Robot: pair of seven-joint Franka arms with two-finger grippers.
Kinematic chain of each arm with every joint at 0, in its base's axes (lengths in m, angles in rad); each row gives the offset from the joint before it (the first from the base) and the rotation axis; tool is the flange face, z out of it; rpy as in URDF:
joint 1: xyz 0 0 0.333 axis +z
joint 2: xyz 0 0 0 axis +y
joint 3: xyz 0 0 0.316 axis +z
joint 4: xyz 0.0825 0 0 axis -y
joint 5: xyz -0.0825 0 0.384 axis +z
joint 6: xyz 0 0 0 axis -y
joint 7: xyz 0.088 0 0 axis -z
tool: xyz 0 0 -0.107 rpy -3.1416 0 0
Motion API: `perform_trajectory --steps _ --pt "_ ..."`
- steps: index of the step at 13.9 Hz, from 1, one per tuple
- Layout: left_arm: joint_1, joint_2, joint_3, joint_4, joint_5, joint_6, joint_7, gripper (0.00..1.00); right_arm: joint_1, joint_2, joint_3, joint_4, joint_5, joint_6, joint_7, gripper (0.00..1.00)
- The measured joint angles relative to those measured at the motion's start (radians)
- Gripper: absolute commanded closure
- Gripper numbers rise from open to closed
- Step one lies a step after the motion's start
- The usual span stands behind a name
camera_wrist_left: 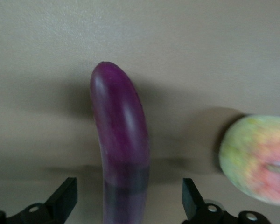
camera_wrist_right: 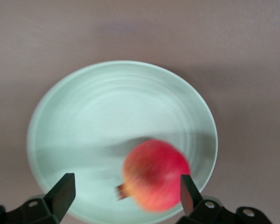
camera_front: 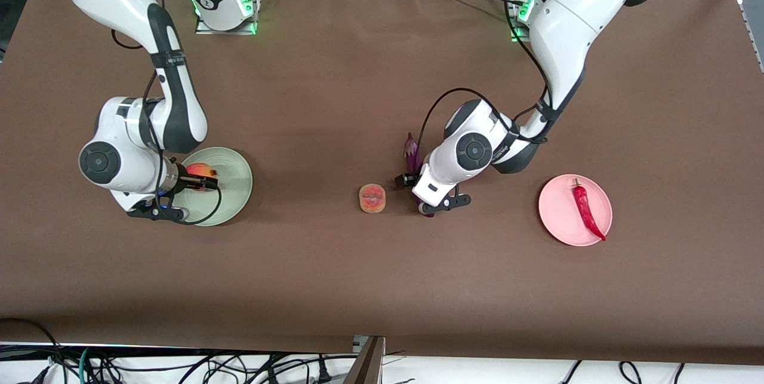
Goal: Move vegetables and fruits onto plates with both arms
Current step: 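Grasp the eggplant with the left gripper while the right gripper releases the pomegranate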
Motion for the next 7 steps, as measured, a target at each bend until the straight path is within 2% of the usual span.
perform_trajectory --steps 1,2,5,7 --pt "-0.012 0.01 0.015 0.0 0.0 0.008 -0.003 0.93 0.006 -0.007 0.002 0.049 0.002 -0.059 0.034 0.01" --pt "-0.032 0.015 0.036 0.0 0.0 0.012 -0.016 1.0 0.02 -0.013 0.006 0.096 0.006 -0.101 0.081 0.01" --pt "-0.062 0.011 0.072 0.01 0.0 0.011 -0.056 1.0 0.095 -0.012 0.035 0.165 0.078 -0.124 0.262 0.01" --pt "-0.058 0.009 0.086 0.02 0.001 -0.012 -0.057 1.0 0.158 0.024 0.066 0.213 0.108 -0.1 0.415 0.01"
